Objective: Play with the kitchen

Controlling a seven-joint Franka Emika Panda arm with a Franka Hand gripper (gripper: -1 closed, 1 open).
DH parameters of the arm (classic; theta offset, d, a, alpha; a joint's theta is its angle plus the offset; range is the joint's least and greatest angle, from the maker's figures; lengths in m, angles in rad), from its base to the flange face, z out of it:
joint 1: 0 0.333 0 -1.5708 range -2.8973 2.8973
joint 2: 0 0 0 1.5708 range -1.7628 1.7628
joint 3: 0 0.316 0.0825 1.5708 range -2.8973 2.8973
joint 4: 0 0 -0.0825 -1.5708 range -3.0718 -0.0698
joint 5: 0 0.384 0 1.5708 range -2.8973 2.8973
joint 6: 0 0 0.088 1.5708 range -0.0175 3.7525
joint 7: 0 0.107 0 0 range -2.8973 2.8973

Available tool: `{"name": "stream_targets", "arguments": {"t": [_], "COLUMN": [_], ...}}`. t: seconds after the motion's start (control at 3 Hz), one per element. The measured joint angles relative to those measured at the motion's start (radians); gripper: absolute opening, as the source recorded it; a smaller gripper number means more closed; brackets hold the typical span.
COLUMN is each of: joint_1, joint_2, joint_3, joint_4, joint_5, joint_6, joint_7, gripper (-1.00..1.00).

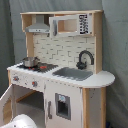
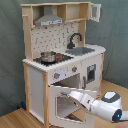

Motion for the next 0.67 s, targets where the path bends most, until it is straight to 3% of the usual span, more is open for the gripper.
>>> {"name": "stream_targets", "arguments": {"t": [0.67], "joint_1": [0.012], "joint_2": [0.003], "joint_3": [0.043], "joint_4": [-0.050], "joint_5": [0.001], "joint_6": [0.025], "joint_7": [0.207], "gripper": [1.00]}}
